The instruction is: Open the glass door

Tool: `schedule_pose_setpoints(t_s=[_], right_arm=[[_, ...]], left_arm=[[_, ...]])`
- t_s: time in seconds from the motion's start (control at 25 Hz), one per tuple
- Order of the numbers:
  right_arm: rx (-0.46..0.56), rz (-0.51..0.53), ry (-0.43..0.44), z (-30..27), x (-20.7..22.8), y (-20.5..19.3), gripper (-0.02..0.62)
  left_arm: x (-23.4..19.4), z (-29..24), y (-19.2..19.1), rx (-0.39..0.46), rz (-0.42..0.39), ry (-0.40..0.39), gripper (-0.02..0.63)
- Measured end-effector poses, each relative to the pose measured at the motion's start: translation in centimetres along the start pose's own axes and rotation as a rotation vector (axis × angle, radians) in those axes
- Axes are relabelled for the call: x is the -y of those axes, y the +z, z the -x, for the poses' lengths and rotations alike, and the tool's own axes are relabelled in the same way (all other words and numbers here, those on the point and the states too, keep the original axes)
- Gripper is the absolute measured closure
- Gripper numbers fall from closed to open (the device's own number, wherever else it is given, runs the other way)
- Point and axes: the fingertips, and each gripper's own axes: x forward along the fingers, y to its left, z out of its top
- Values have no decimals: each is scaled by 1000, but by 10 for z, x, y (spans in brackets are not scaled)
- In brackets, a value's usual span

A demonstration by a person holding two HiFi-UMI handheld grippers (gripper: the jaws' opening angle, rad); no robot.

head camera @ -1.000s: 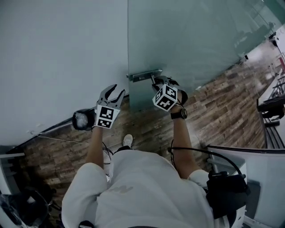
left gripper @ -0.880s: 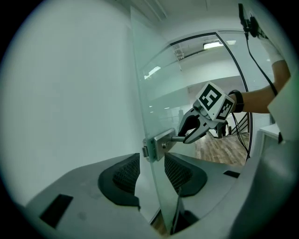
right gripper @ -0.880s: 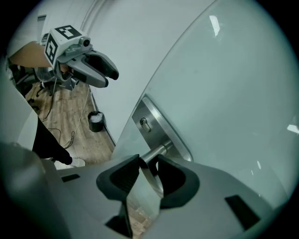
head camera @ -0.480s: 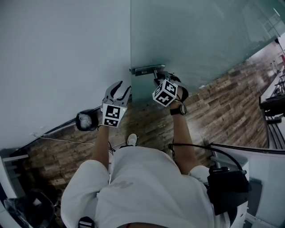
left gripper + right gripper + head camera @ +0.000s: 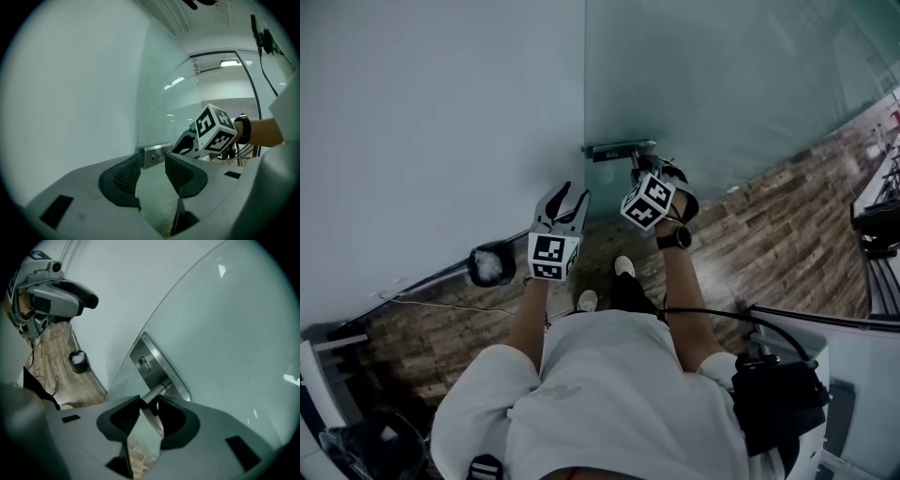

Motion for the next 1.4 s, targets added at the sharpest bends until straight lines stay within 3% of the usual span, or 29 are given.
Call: schedule_pose_setpoints(t_s=[0.4,0.72,0.88,1.08,1.2,1.4], right_arm=[[72,7,-19,-20,18,23,471],[27,18,-7,-16,16,19,469],[62,-14,-34,-17,19,22,469],[140,-66,-3,-14,16,20,468],[204,-150,-49,2,17,23,469],[377,-416,-132,78,17,25,480]], left_arm=[[-18,-18,-7,0,63,83,439],[-34,-15,-4,20,82,131,439],[-34,-8,-4,12,74,126,460],[-27,6,2,30,69,93,508],[-27,14,5,42,83,66,571],[-12,25,14,70,93,-38,601]])
